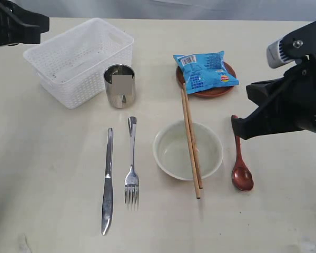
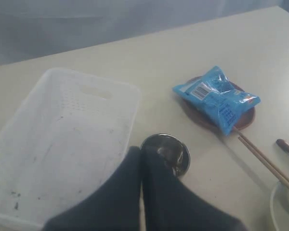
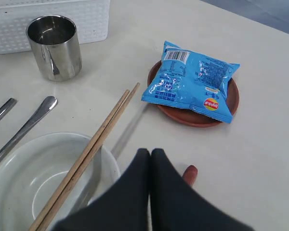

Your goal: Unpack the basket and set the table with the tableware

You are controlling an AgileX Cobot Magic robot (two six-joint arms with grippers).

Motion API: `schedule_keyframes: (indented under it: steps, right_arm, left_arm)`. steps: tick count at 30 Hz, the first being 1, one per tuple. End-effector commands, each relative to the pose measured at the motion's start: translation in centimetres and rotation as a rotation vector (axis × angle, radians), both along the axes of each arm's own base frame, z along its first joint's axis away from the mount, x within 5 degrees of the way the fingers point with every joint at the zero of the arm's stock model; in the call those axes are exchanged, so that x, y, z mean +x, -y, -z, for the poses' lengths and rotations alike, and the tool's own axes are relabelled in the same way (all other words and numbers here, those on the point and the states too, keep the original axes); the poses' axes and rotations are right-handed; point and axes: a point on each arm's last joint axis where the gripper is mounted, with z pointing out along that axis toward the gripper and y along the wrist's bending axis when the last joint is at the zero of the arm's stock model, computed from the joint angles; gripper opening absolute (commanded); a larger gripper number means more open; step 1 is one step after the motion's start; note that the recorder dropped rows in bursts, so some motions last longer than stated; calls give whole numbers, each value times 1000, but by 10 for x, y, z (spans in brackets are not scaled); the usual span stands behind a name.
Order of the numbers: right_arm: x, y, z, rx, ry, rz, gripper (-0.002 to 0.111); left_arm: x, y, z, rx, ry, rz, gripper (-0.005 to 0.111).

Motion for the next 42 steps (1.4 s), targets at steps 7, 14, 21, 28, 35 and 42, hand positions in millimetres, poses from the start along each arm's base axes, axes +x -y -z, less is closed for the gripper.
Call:
schedule_keyframes:
  steps: [7, 14, 21, 28, 35, 42]
  right_arm:
    - [-1, 0, -1, 2, 12, -9, 0]
    - [-1, 0, -1, 2, 12, -9, 0]
    - [-1, 0, -1, 2, 12, -9, 0]
    - [-1, 0, -1, 6, 10, -7, 0]
    - [-1, 0, -1, 6, 10, -7, 0]
    - [-1, 0, -1, 6, 10, -7, 0]
  left_arm:
    - [-2, -1, 0, 7, 5, -3, 0]
    - [-4, -1, -4, 13, 24, 0, 0]
    - [-40, 1, -48, 22, 215, -1, 0]
    - [-107, 4, -98, 25, 496, -3, 0]
    - [-172, 11, -122, -43, 681, 36, 0]
    - [-206, 14, -128, -110, 752, 51, 0]
